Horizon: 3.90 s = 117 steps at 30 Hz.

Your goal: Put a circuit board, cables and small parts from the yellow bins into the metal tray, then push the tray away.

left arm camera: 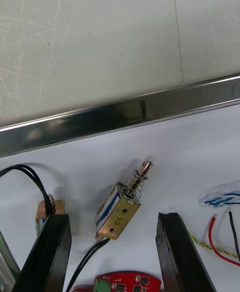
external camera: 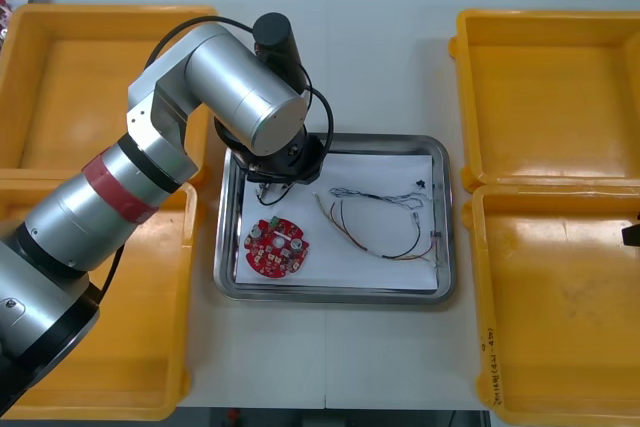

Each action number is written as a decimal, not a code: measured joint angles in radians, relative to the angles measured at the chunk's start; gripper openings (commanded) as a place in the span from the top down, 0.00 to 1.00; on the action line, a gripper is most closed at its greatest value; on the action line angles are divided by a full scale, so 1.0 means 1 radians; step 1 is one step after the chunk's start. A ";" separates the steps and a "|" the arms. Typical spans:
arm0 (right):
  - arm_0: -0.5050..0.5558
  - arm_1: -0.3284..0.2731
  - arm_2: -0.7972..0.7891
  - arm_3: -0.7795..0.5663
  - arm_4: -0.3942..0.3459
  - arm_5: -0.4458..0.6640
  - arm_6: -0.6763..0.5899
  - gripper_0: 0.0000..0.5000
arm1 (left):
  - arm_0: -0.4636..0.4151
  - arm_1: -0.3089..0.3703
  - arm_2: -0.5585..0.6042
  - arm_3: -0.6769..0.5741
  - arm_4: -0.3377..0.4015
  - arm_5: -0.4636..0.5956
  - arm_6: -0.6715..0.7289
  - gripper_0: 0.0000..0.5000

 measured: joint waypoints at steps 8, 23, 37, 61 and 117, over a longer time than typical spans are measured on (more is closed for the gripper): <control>0.000 0.000 -0.007 0.000 -0.005 0.000 0.000 0.00 | 0.000 0.005 0.068 -0.121 0.000 0.149 0.013 0.00; 0.000 0.000 0.020 -0.061 -0.063 0.000 0.000 0.00 | 0.000 0.122 0.352 -0.348 0.125 0.352 0.013 0.00; -0.125 0.000 0.231 -0.094 -0.161 0.000 -0.003 0.00 | 0.116 0.292 0.533 -0.476 0.201 0.354 0.012 0.00; -0.503 0.053 0.902 -0.086 -0.035 0.000 -0.036 0.00 | 0.433 0.426 0.826 -0.529 0.308 0.354 -0.142 0.00; -0.609 0.213 1.453 0.261 0.250 -0.182 0.308 0.00 | 0.677 0.474 0.870 -0.668 0.376 0.354 -0.161 0.00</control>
